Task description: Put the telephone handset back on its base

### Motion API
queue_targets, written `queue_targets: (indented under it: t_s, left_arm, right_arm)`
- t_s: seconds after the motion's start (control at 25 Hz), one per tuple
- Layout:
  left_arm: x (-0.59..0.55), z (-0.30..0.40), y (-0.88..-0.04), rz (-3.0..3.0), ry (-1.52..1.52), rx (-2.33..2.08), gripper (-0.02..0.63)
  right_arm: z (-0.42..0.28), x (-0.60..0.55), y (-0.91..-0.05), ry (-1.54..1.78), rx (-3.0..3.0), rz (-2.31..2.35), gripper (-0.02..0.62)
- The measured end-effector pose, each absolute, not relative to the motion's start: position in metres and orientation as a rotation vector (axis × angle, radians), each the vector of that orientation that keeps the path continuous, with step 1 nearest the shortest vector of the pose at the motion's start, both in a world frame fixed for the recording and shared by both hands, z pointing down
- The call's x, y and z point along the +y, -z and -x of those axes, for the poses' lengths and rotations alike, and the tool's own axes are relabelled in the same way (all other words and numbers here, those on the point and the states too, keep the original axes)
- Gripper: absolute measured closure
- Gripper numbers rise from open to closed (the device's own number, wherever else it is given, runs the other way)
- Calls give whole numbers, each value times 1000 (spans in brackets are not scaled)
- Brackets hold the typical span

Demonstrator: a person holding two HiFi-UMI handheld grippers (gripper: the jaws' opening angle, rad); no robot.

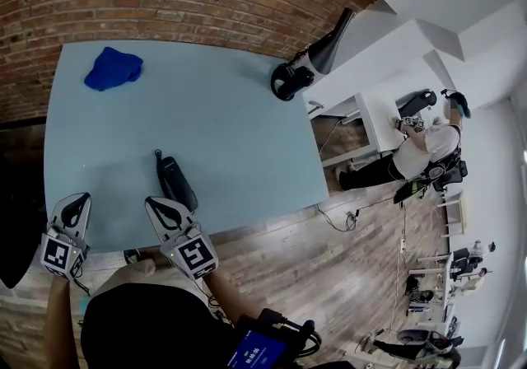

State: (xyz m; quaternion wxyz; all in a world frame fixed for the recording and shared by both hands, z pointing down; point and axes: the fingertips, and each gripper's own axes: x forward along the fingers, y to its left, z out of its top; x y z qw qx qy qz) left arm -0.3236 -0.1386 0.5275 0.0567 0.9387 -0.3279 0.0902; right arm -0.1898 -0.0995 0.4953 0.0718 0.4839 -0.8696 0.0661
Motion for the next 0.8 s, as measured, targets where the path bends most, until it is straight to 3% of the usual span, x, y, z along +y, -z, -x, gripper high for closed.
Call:
queue_targets:
  t_s: [0.32,0.8]
  left_arm:
    - [-122,332,-576,-2727,-353,-966,581]
    - [-111,302,-584,-2686,-353,-961,581]
  right_arm:
    - [186,-88,-549,-315,-2491,-1437,578]
    - [167,-78,-556,-336,-2493,-1352,578]
